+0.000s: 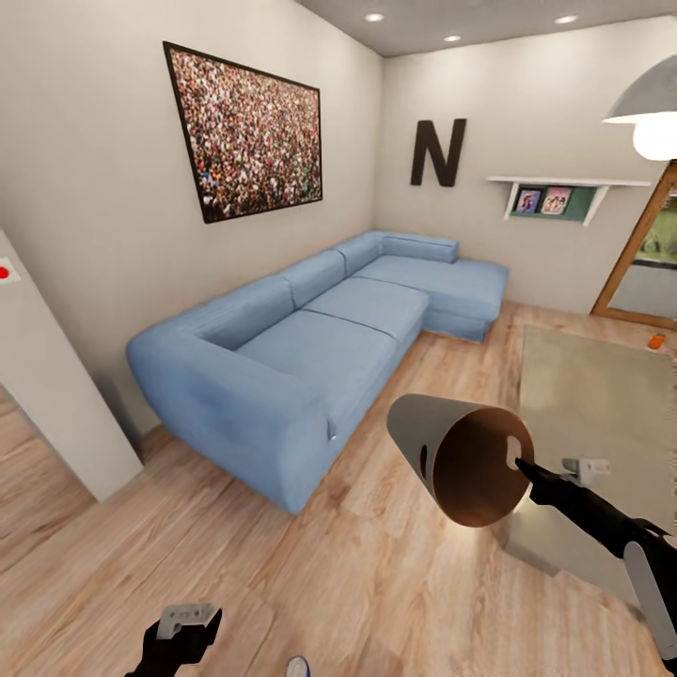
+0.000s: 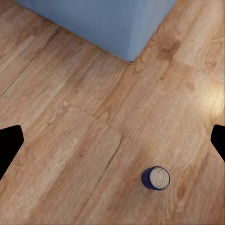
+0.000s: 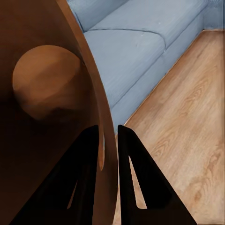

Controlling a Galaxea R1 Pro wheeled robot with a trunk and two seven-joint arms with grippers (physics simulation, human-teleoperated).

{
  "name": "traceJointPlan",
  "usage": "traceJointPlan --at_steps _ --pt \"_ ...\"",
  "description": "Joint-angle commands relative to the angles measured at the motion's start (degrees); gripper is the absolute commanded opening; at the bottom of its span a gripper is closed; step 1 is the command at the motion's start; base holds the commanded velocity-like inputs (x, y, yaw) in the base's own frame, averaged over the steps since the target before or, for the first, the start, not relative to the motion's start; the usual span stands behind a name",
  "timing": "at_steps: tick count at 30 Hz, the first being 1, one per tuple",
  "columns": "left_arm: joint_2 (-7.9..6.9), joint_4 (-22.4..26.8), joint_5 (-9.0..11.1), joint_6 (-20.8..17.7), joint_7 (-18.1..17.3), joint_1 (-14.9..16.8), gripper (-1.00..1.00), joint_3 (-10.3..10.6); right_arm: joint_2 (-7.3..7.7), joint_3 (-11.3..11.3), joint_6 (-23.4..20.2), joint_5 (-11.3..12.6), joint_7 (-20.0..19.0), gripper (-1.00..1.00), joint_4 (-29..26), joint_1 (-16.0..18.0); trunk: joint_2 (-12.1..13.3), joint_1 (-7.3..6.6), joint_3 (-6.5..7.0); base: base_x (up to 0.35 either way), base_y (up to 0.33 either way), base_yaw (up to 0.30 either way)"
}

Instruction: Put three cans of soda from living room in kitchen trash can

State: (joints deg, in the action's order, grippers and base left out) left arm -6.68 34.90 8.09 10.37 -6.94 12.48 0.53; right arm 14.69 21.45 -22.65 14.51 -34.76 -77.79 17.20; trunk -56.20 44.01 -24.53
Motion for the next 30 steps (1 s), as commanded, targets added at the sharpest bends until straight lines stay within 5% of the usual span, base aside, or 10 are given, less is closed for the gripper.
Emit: traceJointPlan --at_steps 1,11,30 --pt "0.00 -0.01 -0.03 0.00 0.00 0.00 1.00 0.03 -0.01 0.03 -0.21 0.97 -0.29 -1.00 -0.08 0.03 0.00 0.00 0.06 0.000 0.318 -0.219" --pt "0.00 -0.01 -0.10 0.00 0.06 0.00 1.00 0.10 -0.01 0.08 -0.22 1.12 -0.30 -1.00 -0.07 0.03 0.00 0.00 0.63 0.109 0.226 -0.214" --pt "0.30 0.03 -0.42 -2.36 0.29 0.03 1.00 0.01 -0.05 -0.97 -0.22 0.55 -0.26 -1.00 -0.05 0.03 0.00 0.00 0.98 0.142 -0.067 -0.067"
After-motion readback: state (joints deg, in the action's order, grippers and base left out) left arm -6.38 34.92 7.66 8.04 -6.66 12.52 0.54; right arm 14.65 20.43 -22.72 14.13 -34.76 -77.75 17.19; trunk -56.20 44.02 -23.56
